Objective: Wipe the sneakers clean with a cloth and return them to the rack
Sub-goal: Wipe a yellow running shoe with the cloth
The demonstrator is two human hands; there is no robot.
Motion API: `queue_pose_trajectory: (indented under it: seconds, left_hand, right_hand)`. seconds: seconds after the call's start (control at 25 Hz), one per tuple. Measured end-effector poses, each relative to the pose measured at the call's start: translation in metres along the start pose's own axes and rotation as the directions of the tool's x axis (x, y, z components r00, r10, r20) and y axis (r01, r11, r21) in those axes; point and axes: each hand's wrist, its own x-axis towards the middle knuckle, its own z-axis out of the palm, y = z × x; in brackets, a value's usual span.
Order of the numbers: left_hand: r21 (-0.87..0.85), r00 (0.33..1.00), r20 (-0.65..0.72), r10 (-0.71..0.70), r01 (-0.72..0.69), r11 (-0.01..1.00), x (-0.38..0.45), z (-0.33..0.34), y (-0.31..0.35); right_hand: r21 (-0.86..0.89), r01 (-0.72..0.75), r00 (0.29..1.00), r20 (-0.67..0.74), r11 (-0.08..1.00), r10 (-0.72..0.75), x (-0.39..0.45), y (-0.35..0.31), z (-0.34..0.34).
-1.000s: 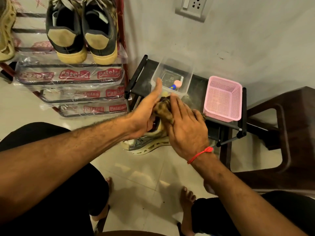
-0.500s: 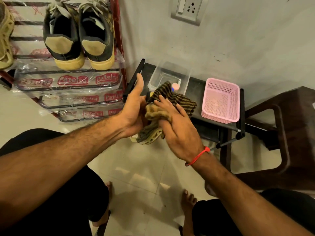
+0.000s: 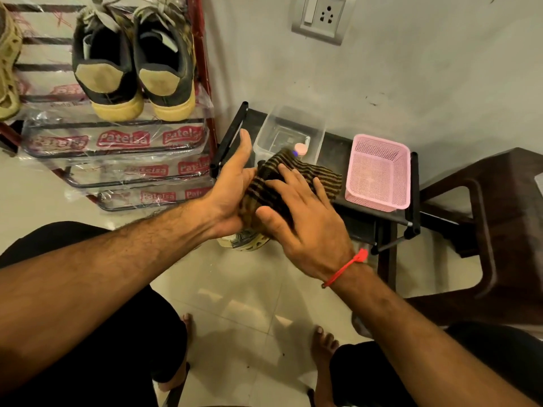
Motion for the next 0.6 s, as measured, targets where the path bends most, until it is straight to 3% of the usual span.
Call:
queue_pose_trajectory:
  seconds: [0.04,0.16,0.24,0.32,0.4,0.6]
  left_hand:
    - [-0.009,1.0,0.008,0.0,0.0,1.0,-0.001,0.0,0.0]
    - [-0.002,0.998,0.062,-0.005,0.005,1.0,-0.007,0.006,-0.002]
    - [0.032,0.994,0.111,-0.001,-0.003,0.999,-0.009,0.015,-0.008]
    - [0.047,0.992,0.128,0.003,-0.009,0.999,-0.008,0.022,-0.014]
    - [0.036,0.991,0.134,0.012,-0.017,0.999,-0.007,0.023,-0.015]
    - [-0.062,0.992,0.092,0.087,-0.081,0.995,-0.005,0.014,0.001]
  right_hand:
    - [-0.077,-0.001,1.0,-0.008,0.997,0.0,-0.001,-0.001,0.008]
    - [-0.033,-0.11,0.97,-0.222,0.993,0.1,0.006,0.0,0.018]
    - [-0.284,-0.188,0.947,-0.306,0.94,0.097,0.012,0.01,0.02]
    - [-0.397,-0.236,0.947,-0.297,0.887,0.119,0.02,0.02,0.018]
    - [-0.375,-0.254,0.94,-0.313,0.891,0.136,0.025,0.024,0.019]
    - [-0.48,-0.119,0.963,-0.268,0.869,-0.015,0.015,0.004,0.038]
